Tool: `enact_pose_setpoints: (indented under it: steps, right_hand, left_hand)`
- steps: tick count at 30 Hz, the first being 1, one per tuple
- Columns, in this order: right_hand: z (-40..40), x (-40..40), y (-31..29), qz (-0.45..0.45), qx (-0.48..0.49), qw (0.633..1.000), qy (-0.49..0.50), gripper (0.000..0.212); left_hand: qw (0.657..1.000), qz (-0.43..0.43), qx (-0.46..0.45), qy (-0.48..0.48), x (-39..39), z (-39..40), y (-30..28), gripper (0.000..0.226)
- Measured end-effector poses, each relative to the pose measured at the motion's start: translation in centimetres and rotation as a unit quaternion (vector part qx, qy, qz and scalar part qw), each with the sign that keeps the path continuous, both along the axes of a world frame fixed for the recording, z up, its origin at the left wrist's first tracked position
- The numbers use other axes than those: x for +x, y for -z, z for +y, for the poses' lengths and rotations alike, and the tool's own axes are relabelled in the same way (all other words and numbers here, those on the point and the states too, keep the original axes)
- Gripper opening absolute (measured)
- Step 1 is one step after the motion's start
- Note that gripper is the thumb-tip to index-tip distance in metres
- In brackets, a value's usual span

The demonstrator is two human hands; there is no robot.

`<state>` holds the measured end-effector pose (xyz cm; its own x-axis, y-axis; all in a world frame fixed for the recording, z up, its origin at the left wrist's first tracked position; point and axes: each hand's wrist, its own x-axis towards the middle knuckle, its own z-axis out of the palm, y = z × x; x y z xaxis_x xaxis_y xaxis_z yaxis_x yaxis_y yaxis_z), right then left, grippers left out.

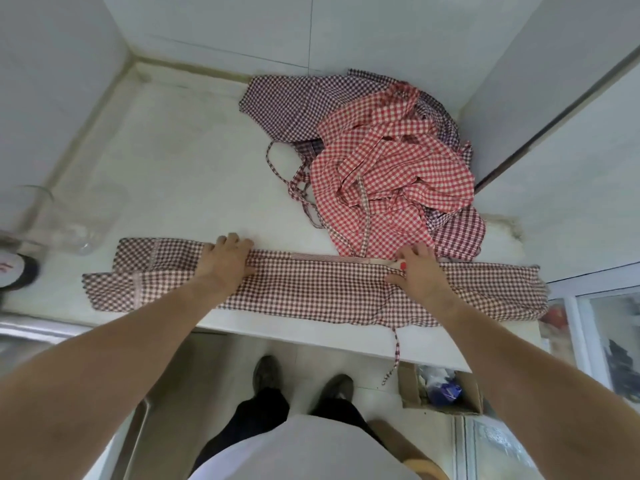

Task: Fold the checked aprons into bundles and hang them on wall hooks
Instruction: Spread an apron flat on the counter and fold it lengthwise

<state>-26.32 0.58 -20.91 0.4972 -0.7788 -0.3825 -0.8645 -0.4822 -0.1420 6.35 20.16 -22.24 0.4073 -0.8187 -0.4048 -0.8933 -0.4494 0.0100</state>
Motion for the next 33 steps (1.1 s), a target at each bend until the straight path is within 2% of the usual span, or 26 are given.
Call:
enact_pose_setpoints:
  steps: [3, 6, 10, 16, 23, 27, 31, 33]
  right_hand:
    - [-0.2, -0.1, 0.3, 0.036, -0.042, 0.998, -0.043, 0.049]
    - [-0.5, 0.1, 0.1, 0.058, -0.028, 0.997, -0.052, 0.044]
    - [-0.6, 0.0, -0.3, 0.03, 0.002, 0.999, -0.043, 0.033]
    - [-0.7, -1.3, -1.4, -0.039, 0.017, 0.998, -0.051, 0.028]
    - [-0.2, -2.3, -1.6, 0.0, 0.162, 0.986, -0.045, 0.037]
    - [0.6, -2.3, -1.4, -0.033, 0.145, 0.987, -0.064, 0.039]
    - [0.8, -2.8, -1.8, -0.07, 0.151, 0.984, -0.062, 0.011]
    - [1.0, -2.9, -2.3, -0.048, 0.153, 0.984, -0.072, 0.019]
  left_hand:
    - [0.999, 0.021, 0.006, 0.042, 1.1, 0.0, 0.5, 0.05]
    - [0.998, 0.053, 0.02, 0.032, 1.6, -0.4, 0.6, 0.042]
    - [0.991, 0.128, 0.033, 0.036, 1.3, -0.7, 0.2, 0.032]
    - [0.971, 0.24, -0.009, 0.012, 1.4, -0.9, -0.7, 0.019]
    - [0.968, 0.242, 0.053, 0.029, 0.5, -0.6, -1.1, 0.027]
    - [0.968, 0.245, 0.046, 0.03, -0.2, -0.5, -1.6, 0.019]
    - [0.962, 0.269, 0.036, 0.031, -0.6, -0.2, -2.6, 0.012]
    - [0.951, 0.304, 0.043, 0.024, -0.8, 0.1, -3.1, 0.015]
